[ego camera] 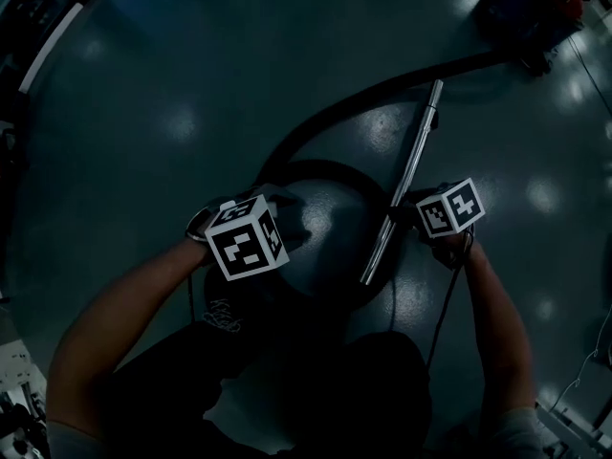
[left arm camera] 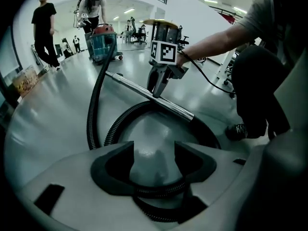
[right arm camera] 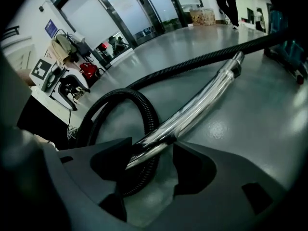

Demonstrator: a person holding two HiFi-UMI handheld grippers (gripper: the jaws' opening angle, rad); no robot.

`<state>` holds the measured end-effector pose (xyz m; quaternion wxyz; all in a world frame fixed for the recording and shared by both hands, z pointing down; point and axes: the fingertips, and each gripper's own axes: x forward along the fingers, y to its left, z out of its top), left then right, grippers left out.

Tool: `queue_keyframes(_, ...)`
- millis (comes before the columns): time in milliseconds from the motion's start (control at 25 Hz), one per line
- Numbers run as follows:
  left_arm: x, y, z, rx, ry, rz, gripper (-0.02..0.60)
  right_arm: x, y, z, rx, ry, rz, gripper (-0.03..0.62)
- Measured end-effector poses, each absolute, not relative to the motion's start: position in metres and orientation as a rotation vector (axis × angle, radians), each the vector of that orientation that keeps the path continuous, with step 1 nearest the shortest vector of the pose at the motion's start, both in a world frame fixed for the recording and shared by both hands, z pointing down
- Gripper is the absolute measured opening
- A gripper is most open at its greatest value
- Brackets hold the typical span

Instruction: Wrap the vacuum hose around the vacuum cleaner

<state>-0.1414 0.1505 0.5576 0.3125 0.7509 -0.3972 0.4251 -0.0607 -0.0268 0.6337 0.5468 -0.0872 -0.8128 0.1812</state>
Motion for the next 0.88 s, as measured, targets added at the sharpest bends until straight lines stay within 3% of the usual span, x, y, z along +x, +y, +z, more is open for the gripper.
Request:
queue_keyframes(560,-0.146,0.113,0.612,2.031,-1.016,1.119,0.268,-0.058,-0.043,0.636,-0.133,-1.892,0.155,0.241)
queue_keyframes(880,-0.176,0.088,0.633,2.010,-1.043,1.162,0.268,-0.054,-0.062,0.631,0.058,-1.934,0.413,0.244)
